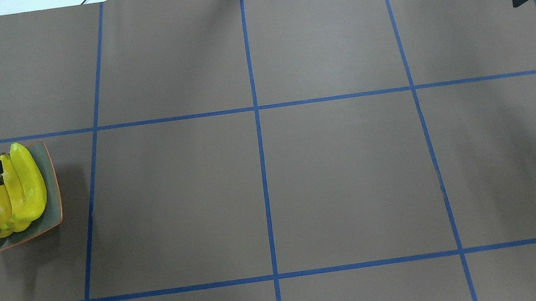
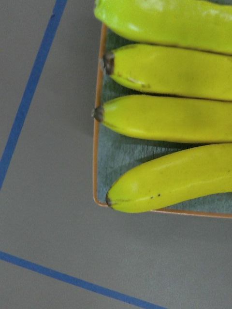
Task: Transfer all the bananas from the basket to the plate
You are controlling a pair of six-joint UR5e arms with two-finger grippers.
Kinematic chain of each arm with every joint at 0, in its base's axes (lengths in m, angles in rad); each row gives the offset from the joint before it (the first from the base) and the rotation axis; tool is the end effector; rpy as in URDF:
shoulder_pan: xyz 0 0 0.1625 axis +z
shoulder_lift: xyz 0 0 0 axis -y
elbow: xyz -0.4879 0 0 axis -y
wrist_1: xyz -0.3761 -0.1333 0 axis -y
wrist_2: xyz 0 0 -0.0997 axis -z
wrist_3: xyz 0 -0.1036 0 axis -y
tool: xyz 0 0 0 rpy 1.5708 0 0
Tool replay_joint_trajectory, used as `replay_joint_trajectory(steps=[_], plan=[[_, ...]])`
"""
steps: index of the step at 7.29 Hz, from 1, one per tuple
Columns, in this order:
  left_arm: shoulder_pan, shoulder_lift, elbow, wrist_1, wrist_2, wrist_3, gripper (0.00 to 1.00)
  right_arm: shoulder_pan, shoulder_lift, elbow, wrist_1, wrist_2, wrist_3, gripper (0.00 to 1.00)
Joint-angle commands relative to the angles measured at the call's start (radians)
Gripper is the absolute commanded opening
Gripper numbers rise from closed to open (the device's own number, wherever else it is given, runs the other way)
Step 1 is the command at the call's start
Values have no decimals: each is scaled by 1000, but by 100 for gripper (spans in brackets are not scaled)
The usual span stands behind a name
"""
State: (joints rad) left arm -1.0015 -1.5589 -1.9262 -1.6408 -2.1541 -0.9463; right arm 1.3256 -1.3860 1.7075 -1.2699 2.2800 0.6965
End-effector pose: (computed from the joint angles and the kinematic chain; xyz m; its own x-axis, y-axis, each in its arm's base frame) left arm 0.1915 -0.4406 0.5628 0.7417 -0.2537 -0.6209 0.1849 0.9672 -0.1742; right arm -0.0753 -0.5722 0.5290 0.6206 0.0818 0.7799 -0.2619 0.9591 0.1078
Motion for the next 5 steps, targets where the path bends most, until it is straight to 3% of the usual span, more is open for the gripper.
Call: replay_joint_trajectory(steps=[1,2,3,5], plan=[[-79,-4,-25,-7,-4,250,100,84,7,-2,-208,-1,-246,100],[-124,-12,-22,-7,-24,332,100,102,5,-3,-292,-1,-328,100],[-188,-26,-10,-2,-96,430,100,109,-13,-9,-325,-1,-388,100],[-281,-38,44,7,-122,617,100,116,-44,-11,-385,-1,-492,100]])
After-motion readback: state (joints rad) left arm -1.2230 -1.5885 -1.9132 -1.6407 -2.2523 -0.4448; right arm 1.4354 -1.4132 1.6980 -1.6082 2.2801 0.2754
